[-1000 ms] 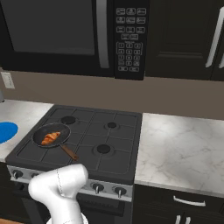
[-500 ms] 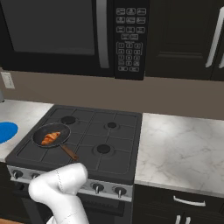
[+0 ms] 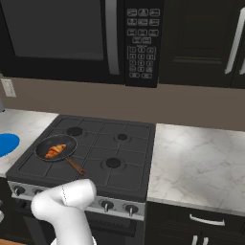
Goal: Pick the croissant and place it on the pan. Then turn on the stove to warm the croissant.
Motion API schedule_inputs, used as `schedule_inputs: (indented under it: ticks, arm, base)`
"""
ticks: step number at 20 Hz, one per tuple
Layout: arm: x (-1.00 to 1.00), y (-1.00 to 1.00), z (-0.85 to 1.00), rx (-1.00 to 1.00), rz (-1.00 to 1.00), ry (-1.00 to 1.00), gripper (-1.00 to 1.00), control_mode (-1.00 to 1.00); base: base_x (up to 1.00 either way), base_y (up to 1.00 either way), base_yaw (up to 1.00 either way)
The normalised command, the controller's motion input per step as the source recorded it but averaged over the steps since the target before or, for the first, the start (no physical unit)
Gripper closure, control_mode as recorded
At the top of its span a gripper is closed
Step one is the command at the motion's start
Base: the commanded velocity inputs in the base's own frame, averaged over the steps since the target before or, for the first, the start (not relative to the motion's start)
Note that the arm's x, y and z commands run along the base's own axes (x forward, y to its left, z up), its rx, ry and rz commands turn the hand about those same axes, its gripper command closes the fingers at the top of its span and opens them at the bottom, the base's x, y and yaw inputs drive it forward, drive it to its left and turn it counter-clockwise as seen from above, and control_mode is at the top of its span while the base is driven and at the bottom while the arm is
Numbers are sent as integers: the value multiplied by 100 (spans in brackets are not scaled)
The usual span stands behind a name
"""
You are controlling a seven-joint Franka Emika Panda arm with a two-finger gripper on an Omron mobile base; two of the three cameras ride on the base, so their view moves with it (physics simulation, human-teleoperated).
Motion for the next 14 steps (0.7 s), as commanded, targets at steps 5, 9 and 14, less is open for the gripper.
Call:
schedule_inputs:
  ticks: [5,9,14]
  arm:
    - [13,20,-39,-1,-4,-3,-100,-100]
    - [15,12,-39,-1,-5,-8,-100,-100]
    - [34,1,-27,-2,-5,-8,-100,-100]
  base:
    - [0,0,0]
    - [0,0,0]
    - [0,0,0]
